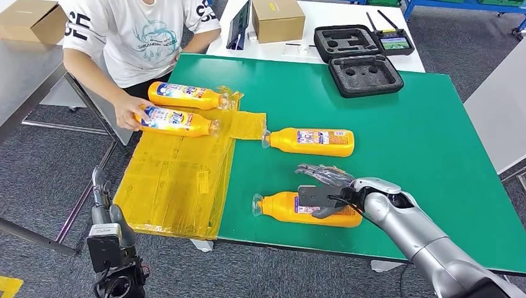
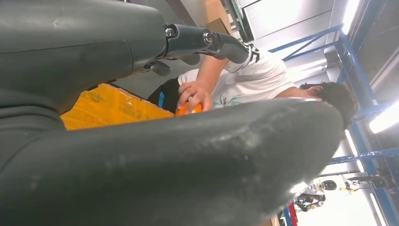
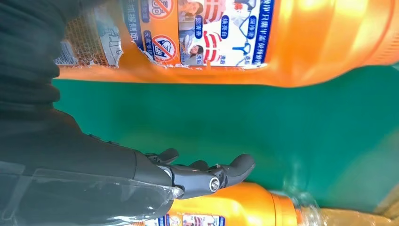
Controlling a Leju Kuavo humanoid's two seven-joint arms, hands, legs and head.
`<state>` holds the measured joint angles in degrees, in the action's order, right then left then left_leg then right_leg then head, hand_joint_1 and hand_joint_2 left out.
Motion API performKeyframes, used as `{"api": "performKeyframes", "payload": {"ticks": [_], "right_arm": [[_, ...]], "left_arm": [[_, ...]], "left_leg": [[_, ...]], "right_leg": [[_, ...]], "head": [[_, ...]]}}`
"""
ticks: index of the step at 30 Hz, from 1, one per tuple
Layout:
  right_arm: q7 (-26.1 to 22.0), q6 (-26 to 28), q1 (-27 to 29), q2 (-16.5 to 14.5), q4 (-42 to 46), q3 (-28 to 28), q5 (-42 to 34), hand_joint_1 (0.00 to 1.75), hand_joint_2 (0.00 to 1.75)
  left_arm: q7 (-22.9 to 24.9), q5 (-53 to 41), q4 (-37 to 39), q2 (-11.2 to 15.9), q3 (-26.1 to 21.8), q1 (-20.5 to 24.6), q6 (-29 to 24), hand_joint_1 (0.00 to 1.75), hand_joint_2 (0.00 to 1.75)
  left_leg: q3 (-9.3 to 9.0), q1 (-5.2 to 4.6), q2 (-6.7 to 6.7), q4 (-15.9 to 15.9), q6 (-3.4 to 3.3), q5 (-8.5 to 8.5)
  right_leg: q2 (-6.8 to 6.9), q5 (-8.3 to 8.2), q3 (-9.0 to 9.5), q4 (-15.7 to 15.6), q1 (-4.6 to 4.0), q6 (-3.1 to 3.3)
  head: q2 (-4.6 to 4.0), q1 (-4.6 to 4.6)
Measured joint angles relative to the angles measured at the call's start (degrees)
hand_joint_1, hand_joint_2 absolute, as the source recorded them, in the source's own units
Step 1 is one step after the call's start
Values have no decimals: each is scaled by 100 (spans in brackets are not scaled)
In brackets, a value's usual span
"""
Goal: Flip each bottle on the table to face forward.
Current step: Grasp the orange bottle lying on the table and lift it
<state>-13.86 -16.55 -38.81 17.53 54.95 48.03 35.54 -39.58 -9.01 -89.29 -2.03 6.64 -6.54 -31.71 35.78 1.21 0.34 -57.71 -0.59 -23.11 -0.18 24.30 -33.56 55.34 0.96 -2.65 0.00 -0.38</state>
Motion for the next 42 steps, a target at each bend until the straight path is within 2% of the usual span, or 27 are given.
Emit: {"api": "performKeyframes", "payload": {"ticks": [6, 21, 34, 42], "right_arm": [[83, 205, -45, -46, -176, 87, 136, 0, 175], [-114, 328, -84, -116, -202, 37, -150, 0, 175], [-258, 337, -148, -170, -156, -1, -254, 0, 175], [-362, 115, -312, -266, -229, 43, -275, 0, 175]], "left_arm": [[0, 7, 0, -14, 2, -7, -3, 0, 0], [-21, 102, 2, -13, 0, -10, -17, 0, 0], [-48, 120, -2, -11, -4, -65, -84, 0, 0], [-48, 94, -20, -14, -19, -137, -75, 0, 0]], "left_leg": [[-4, 0, -1, 0, 0, -1], [-1, 0, -1, 0, -5, 4], [-1, 0, -1, 0, -5, 4], [-1, 0, -1, 0, -5, 4]], "right_leg": [[0, 0, 1, -1, 0, 0], [0, -4, 1, 0, 0, -3], [0, -4, 2, 0, 0, -3], [0, -4, 1, 0, 0, -3]], "head": [[0, -1], [0, -1], [0, 1], [0, 1]]}}
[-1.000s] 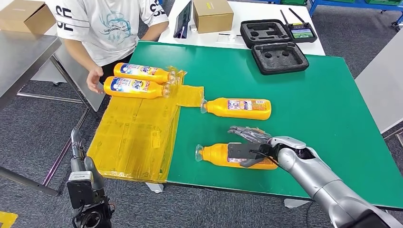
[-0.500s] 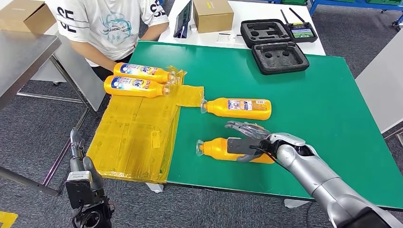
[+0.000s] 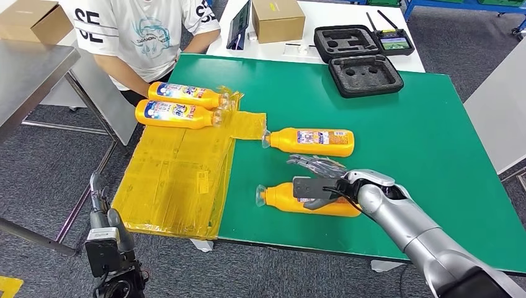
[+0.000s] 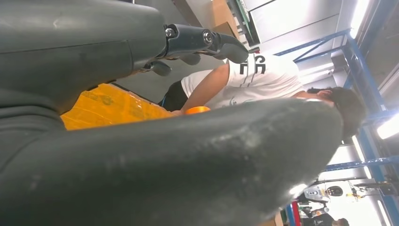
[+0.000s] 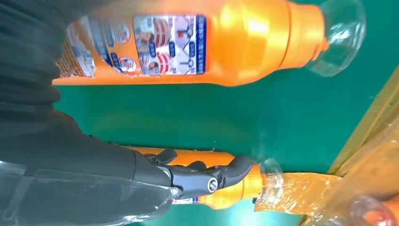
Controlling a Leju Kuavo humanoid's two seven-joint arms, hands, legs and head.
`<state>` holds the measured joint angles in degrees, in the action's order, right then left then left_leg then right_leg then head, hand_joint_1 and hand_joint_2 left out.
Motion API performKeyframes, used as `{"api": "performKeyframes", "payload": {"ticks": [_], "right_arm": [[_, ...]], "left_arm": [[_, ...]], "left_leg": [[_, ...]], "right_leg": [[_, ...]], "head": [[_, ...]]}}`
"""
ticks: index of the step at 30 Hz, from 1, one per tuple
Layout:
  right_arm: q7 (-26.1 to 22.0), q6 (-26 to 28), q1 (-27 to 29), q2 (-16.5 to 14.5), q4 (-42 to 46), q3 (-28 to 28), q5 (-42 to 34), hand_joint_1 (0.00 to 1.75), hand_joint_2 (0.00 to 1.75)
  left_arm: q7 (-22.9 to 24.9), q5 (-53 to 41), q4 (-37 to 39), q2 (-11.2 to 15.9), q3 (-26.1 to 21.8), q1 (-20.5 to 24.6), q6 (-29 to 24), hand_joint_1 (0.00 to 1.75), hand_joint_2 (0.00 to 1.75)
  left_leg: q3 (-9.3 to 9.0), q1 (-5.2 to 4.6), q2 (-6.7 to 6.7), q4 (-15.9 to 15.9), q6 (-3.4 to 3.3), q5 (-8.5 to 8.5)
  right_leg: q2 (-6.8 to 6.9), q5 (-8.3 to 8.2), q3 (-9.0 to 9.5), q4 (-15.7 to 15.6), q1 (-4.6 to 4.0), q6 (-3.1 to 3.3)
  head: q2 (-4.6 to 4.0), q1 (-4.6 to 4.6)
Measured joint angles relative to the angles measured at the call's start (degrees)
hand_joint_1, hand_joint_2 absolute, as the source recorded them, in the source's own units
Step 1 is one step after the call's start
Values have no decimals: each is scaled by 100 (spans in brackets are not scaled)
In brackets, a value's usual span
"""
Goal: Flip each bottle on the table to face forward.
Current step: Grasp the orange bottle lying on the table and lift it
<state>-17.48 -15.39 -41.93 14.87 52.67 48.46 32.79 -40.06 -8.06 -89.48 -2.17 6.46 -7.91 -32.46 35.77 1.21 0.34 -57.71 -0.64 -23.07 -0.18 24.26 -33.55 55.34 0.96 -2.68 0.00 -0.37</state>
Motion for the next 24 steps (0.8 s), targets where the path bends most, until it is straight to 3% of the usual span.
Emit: {"api": "performKeyframes", "payload": {"ticks": [24], "right_arm": [[-82, -169, -128, -49, -457, 302, 52, 0, 175]], "left_arm": [[39, 2, 2, -5, -14, 12, 74, 0, 0]], "left_leg": [[0, 0, 0, 0, 0, 0]], "right_leg": [[0, 0, -2, 0, 0, 0]], "head": [[0, -1]]}}
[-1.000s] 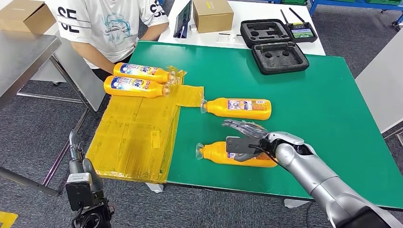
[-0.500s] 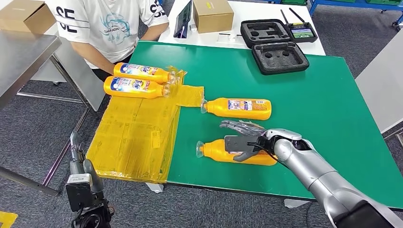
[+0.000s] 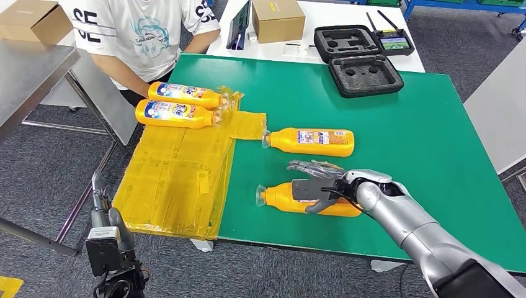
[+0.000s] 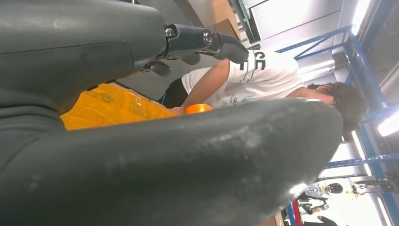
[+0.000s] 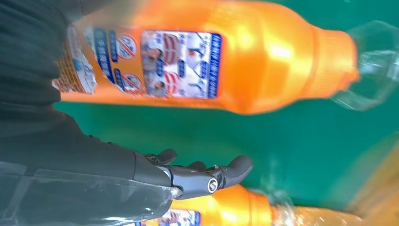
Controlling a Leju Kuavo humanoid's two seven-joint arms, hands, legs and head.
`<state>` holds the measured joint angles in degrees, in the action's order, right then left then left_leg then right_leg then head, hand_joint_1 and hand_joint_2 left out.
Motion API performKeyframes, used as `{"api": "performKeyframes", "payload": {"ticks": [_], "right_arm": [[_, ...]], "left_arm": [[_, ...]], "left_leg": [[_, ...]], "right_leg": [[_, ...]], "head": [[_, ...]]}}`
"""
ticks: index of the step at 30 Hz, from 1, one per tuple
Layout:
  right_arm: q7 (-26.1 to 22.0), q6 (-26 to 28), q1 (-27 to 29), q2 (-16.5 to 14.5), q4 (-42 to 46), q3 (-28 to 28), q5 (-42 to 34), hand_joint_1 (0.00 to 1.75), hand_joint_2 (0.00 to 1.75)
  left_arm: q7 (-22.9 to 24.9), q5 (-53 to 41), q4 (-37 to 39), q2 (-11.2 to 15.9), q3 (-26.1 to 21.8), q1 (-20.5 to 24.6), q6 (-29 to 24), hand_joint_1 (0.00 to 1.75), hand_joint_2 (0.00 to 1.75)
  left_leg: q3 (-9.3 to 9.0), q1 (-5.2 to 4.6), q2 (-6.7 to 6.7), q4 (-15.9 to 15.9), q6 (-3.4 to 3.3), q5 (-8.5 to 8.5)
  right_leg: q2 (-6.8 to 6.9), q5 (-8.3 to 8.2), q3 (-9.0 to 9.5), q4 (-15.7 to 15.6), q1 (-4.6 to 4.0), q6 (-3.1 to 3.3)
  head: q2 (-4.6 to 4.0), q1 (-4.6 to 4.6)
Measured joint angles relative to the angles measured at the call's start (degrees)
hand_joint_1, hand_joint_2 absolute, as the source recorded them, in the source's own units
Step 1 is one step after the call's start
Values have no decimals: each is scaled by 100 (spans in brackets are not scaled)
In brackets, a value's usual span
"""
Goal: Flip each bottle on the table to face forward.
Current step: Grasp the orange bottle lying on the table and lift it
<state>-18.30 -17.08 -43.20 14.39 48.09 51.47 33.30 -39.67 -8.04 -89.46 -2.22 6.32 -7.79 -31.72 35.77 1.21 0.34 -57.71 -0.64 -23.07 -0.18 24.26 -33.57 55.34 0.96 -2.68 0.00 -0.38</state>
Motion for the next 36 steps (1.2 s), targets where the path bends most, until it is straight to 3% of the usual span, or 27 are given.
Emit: {"api": "performKeyframes", "payload": {"ticks": [17, 33, 34, 36], "right_arm": [[134, 70, 465, 534, 359, 98, 194, 0, 175], [191, 26, 603, 664, 515, 84, 232, 0, 175], [194, 15, 610, 666, 515, 82, 249, 24, 175], [202, -4, 618, 666, 513, 78, 282, 111, 175]], "left_arm": [[10, -22, 1, -19, -70, -16, 94, 0, 0], [13, -4, 16, -25, -118, -3, 159, 0, 0], [16, 7, 19, -25, -120, 1, 179, 0, 0], [33, 25, 25, -25, -122, 9, 213, 0, 0]], "left_leg": [[0, 0, 0, 0, 0, -1], [0, 0, 0, 0, 0, -1], [0, 0, -1, 0, 0, -1], [0, 0, -1, 0, 0, -1]], "right_leg": [[1, 1, 0, 0, 0, 0], [0, 1, 0, -1, 0, 0], [0, 1, 0, -1, 0, 0], [0, 1, 0, -1, 0, 0]], "head": [[0, 0], [0, -1], [0, -1], [0, -1]]}}
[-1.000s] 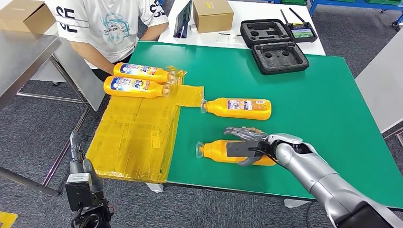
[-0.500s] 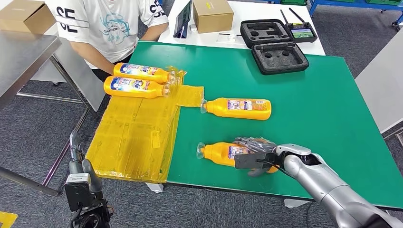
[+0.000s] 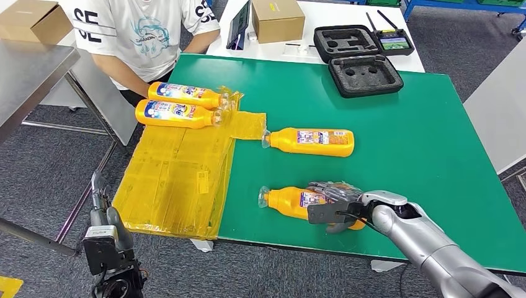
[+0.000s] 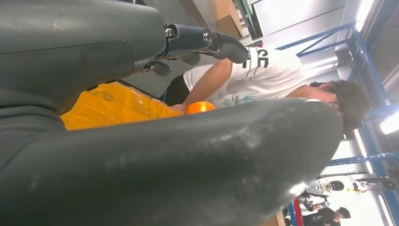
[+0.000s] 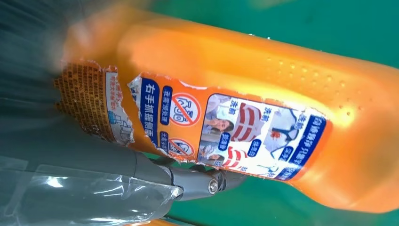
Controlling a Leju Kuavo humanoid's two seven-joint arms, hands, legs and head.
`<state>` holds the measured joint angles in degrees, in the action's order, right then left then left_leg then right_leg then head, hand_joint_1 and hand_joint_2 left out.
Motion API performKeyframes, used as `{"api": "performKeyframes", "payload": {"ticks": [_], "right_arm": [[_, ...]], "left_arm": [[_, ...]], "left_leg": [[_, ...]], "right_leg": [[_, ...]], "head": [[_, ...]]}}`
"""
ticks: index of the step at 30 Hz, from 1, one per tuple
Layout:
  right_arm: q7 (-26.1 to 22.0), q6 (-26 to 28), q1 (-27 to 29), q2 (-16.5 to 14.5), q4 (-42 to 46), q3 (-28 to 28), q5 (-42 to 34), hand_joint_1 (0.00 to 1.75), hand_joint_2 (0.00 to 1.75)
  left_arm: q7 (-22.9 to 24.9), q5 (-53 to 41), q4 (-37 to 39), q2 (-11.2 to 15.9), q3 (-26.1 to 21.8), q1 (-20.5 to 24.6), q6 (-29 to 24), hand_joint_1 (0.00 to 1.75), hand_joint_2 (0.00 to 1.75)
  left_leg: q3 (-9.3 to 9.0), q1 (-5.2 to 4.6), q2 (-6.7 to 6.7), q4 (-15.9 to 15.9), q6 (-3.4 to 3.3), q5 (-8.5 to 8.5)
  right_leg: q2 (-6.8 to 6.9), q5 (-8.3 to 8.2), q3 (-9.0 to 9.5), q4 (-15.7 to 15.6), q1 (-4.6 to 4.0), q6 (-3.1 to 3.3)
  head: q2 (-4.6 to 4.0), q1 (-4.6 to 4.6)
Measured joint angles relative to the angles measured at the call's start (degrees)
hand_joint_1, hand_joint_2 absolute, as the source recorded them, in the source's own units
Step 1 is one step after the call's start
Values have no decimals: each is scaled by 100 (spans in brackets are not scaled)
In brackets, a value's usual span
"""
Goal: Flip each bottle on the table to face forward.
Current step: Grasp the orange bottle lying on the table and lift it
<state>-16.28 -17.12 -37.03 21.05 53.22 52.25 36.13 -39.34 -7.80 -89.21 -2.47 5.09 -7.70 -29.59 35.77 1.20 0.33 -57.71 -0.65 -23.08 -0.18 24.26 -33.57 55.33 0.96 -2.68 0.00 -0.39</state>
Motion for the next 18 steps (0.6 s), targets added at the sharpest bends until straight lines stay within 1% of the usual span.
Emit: {"api": "performKeyframes", "payload": {"ticks": [1, 2, 10, 18], "right_arm": [[6, -7, 1, 0, -3, -1, 13, 154, 175], [11, -15, 2, 0, -8, -2, 23, 174, 175], [16, 74, 37, -2, -25, -65, 102, 175, 175], [-96, 559, 295, -94, 62, -433, 62, 175, 175]], "left_arm": [[11, 4, 5, 0, -2, 2, 15, 0, 0], [26, 9, 10, 0, -4, 2, 28, 0, 0], [63, 15, 24, -7, -11, -1, 87, 0, 0], [29, 0, 16, -39, -18, -73, 98, 0, 0]], "left_leg": [[0, 0, 0, 0, 0, 0], [0, 0, 0, 0, 0, 0], [-3, 0, 1, 0, 0, 0], [-3, 0, 0, 0, 0, 0]], "right_leg": [[0, 0, 0, 0, 0, 0], [0, 0, 0, 0, 0, 0], [0, 0, 4, 0, 0, 0], [0, 0, 6, 0, 0, 0]], "head": [[0, 1], [0, 1], [0, 1], [-1, 1]]}}
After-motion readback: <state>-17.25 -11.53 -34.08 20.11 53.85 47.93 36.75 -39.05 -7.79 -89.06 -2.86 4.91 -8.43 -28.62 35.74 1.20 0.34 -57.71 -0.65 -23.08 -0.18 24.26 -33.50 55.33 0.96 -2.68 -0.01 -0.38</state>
